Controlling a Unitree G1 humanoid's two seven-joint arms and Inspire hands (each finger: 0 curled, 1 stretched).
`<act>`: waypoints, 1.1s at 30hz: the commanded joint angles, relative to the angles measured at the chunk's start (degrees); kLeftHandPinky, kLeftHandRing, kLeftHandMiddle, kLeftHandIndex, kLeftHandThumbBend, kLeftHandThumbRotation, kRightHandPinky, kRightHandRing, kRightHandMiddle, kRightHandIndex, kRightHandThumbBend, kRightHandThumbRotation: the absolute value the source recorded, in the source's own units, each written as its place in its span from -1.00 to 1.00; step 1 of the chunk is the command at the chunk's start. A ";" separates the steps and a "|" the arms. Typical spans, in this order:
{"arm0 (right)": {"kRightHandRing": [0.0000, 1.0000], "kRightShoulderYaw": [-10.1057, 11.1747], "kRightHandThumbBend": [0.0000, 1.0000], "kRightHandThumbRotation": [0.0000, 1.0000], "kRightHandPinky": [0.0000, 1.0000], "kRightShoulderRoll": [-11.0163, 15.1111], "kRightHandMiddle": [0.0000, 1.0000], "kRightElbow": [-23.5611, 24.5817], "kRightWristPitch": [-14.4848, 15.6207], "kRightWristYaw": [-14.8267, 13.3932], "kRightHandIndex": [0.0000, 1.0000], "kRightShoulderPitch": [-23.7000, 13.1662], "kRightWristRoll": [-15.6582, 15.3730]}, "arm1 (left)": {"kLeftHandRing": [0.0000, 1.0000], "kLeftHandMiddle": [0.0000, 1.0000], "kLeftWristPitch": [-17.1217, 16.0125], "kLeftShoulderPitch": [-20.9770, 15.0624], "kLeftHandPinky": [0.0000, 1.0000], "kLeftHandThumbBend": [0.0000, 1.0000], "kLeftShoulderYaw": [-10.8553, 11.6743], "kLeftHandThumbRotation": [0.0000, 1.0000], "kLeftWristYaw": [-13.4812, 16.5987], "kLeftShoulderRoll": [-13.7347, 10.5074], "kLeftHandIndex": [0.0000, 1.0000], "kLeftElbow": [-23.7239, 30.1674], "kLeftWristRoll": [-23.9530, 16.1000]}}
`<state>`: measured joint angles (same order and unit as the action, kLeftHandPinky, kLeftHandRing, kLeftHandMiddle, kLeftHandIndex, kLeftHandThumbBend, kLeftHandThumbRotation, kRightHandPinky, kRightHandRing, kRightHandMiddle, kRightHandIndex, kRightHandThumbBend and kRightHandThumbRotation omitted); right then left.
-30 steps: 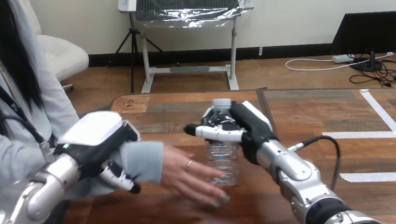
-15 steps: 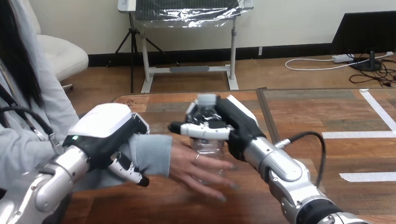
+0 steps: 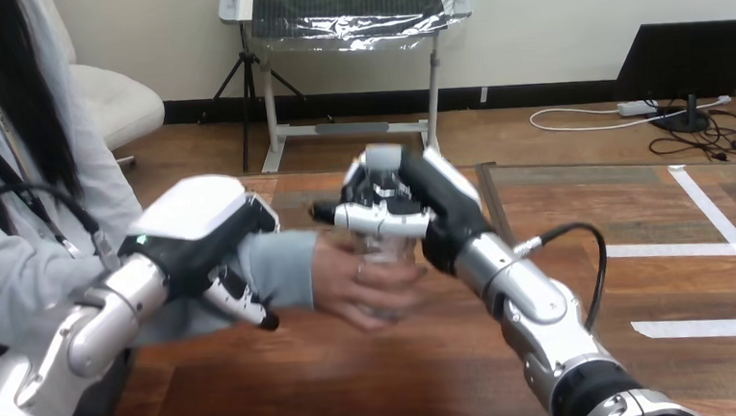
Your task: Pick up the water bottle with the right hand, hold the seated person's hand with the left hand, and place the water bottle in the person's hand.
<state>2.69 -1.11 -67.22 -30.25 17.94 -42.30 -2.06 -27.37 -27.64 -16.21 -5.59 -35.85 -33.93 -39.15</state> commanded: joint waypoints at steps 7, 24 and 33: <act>-0.75 -0.89 0.29 -1.00 -0.84 -3.23 -0.60 10.27 -6.72 1.85 -0.56 -3.94 2.85 | -0.52 -0.39 -2.10 -8.95 -0.63 0.83 0.21 -1.00 1.71 1.01 -0.42 2.23 0.50; -0.74 -2.12 0.32 -1.00 -0.84 -3.59 -0.60 15.55 -5.80 1.89 -0.55 -1.85 3.30 | -0.52 -0.39 -3.29 -8.61 -0.63 0.80 0.31 -1.00 1.48 0.98 -0.43 2.19 1.59; -0.74 -2.34 0.33 -1.00 -0.83 -3.45 -0.60 17.44 -4.72 2.10 -0.54 -1.46 3.53 | -0.51 -0.38 -3.44 -8.59 -0.63 0.82 0.52 -1.00 0.99 0.89 -0.41 1.81 1.78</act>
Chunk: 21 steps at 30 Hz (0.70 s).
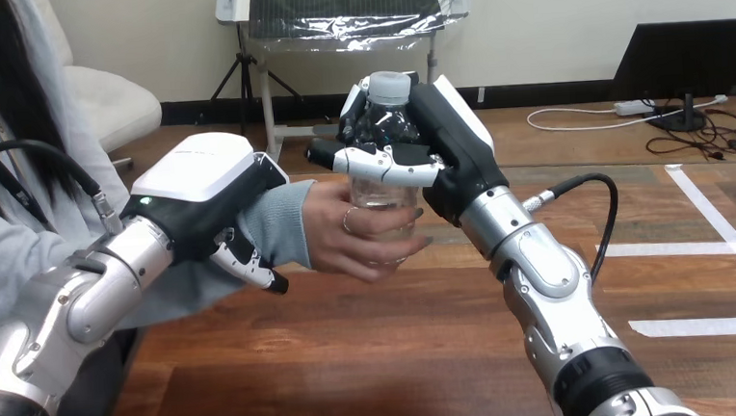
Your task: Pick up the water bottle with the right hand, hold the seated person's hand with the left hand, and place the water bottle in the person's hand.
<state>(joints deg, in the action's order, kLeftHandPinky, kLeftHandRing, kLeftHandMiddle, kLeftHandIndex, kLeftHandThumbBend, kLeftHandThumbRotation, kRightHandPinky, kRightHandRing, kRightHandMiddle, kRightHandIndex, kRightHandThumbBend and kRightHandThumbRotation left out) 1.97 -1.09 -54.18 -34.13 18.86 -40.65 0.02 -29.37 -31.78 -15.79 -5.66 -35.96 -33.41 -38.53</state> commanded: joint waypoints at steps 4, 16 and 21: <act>-0.73 -1.71 0.37 -1.00 -0.83 -3.18 -0.59 4.70 -0.21 1.28 -0.53 -3.14 1.43 | -0.51 -0.37 -1.38 -4.28 -0.62 0.82 0.07 -1.00 1.16 0.76 -0.40 1.47 0.77; -0.42 -2.28 0.65 -0.56 -0.51 -1.74 -0.23 5.29 2.34 0.76 -0.16 -3.14 -0.11 | -0.32 -0.17 0.10 -3.03 -0.46 0.83 0.75 -0.95 0.64 0.48 -0.18 3.20 0.90; -0.16 -2.72 0.73 -0.32 -0.27 -1.00 -0.03 5.35 2.10 0.32 0.04 -2.97 -1.33 | -0.11 0.03 0.36 -2.22 -0.23 0.93 1.42 -0.87 0.31 0.45 0.05 4.21 2.09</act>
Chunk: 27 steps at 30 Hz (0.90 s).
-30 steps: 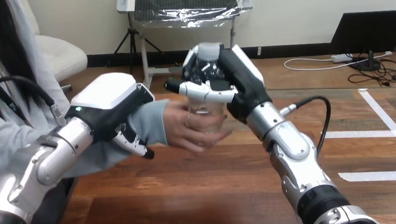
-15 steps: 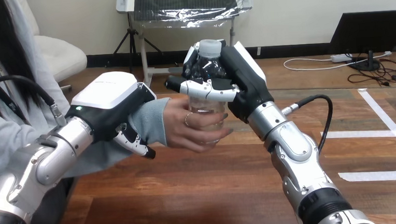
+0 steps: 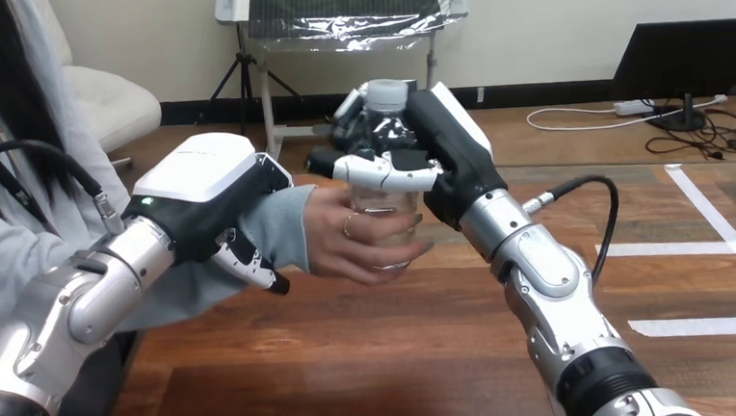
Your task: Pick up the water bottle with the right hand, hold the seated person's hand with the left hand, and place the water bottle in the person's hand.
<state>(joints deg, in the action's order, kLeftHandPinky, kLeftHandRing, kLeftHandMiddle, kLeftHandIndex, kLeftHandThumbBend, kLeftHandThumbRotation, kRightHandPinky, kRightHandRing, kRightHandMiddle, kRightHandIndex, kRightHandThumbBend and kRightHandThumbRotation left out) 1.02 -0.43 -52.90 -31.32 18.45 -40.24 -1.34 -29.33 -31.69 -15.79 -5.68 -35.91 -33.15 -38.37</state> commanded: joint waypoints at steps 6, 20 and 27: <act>0.12 -2.52 0.83 -0.03 -0.01 -0.36 0.21 4.03 -0.83 0.59 0.35 -3.05 -1.03 | 0.13 0.27 -0.13 -1.77 0.02 0.99 1.53 -0.69 0.09 -0.19 0.34 4.09 2.59; 0.50 -3.40 1.00 0.45 0.35 2.49 0.54 2.89 -1.55 1.74 0.76 -2.56 -2.59 | 0.50 0.63 2.65 2.17 0.39 1.00 2.19 -0.36 -2.00 -1.80 0.71 8.06 3.23; 0.73 -4.10 1.00 0.59 0.62 3.89 0.74 1.95 -2.91 2.11 0.93 -2.31 -3.27 | 0.64 0.75 3.44 4.88 0.57 1.00 3.05 -0.26 -1.44 -1.94 0.82 9.77 3.34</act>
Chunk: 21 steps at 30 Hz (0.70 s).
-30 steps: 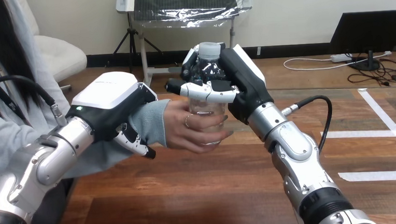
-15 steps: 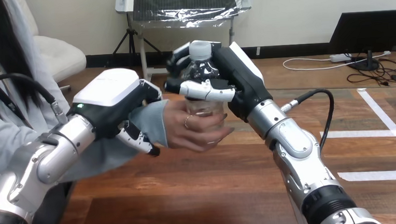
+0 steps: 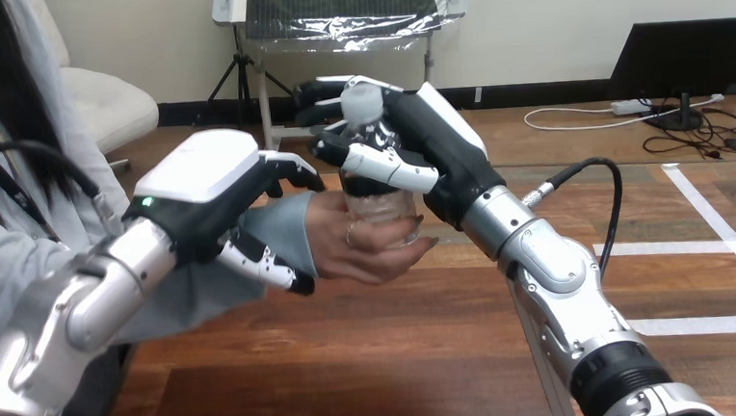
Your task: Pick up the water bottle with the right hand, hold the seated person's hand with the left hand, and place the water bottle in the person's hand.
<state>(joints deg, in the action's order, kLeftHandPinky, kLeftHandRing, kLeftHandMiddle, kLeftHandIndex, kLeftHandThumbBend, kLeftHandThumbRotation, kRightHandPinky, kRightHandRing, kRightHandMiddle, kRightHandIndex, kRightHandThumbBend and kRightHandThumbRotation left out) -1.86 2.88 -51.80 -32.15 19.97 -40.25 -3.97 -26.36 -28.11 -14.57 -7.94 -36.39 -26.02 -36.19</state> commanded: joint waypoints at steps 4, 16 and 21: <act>0.84 -1.35 1.00 0.63 0.77 1.31 0.84 -0.15 -3.19 0.35 0.98 -2.32 -1.30 | 0.72 0.82 1.45 2.93 0.64 1.00 2.45 -0.22 0.67 -1.42 0.87 4.27 1.53; 0.97 -0.91 1.00 0.69 0.93 2.43 0.97 -2.78 -4.93 0.61 1.00 -2.31 -0.94 | 0.84 0.93 1.38 7.84 0.72 1.00 4.11 -0.15 1.68 -1.45 0.97 7.69 2.59; 0.99 -0.70 1.00 0.71 0.95 3.09 0.99 -3.55 -4.93 1.13 1.00 -2.33 -0.69 | 0.89 0.97 2.13 9.94 0.75 1.00 4.67 -0.11 1.54 -1.60 0.99 9.72 2.64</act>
<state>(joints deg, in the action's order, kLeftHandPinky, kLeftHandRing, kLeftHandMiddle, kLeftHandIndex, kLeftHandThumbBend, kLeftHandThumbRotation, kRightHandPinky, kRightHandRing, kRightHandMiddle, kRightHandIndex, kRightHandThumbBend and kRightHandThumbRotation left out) -2.83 4.85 -54.52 -35.92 20.58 -40.25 -5.29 -24.91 -18.30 -12.15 -7.64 -37.28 -20.61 -34.37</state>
